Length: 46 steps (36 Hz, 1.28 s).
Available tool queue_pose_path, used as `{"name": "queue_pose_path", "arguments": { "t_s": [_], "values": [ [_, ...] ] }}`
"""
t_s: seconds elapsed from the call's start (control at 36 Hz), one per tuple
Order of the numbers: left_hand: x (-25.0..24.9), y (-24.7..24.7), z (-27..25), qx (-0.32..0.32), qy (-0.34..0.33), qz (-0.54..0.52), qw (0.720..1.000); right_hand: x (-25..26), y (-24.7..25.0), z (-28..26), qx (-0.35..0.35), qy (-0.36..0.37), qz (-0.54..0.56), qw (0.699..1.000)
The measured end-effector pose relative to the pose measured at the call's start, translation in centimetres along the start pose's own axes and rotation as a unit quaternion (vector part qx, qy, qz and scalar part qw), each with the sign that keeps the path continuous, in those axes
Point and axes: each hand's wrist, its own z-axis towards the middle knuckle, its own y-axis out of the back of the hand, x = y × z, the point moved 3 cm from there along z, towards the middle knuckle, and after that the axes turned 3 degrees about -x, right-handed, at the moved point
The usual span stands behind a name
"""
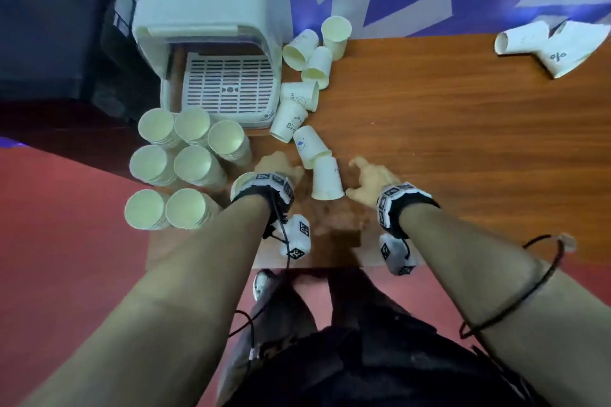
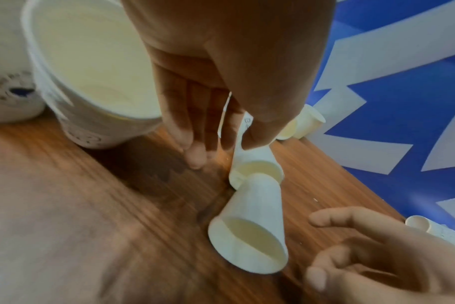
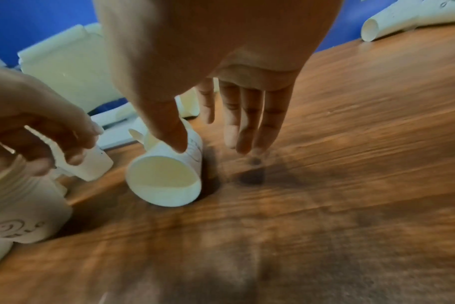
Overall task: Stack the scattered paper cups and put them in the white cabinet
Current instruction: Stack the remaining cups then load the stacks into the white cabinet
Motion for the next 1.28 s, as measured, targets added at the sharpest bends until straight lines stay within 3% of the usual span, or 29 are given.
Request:
{"name": "queue_pose_path", "arguments": {
  "t_s": [0.11, 0.31, 0.44, 0.75, 0.94, 1.28],
  "values": [
    [-1.2, -1.8, 0.7, -0.008, 0.027, -0.053, 0.998, -1.8, -1.3, 0.8, 0.024, -0.001, 0.032, 0.999],
    [-0.2, -1.1, 0.7, -0.005, 0.053, 0.068, 0.996, -1.7, -3.9, 1.5, 0.003, 0.008, 0.052, 0.999],
    [1.2, -0.5, 0.8, -0.037, 0.065, 0.077, 0.994, -1.1, -3.9, 2.2, 0.006, -0.003, 0.021, 1.000],
    [2.2, 1.7, 0.7, -0.104, 0.023, 0.016, 0.994, 0.5, -2.7, 1.8, 0.057, -0.010, -0.044, 0.997],
    [4.5, 2.5, 0.6, -0.100, -0.046, -0.015, 0.994, 2.0, -2.7, 1.7, 0.064, -0.027, -0.093, 0.993],
    [6.5, 3.7, -0.7, -0.157, -0.041, 0.015, 0.987, 2.9, -3.0, 1.4, 0.026, -0.034, -0.102, 0.994]
  ]
}}
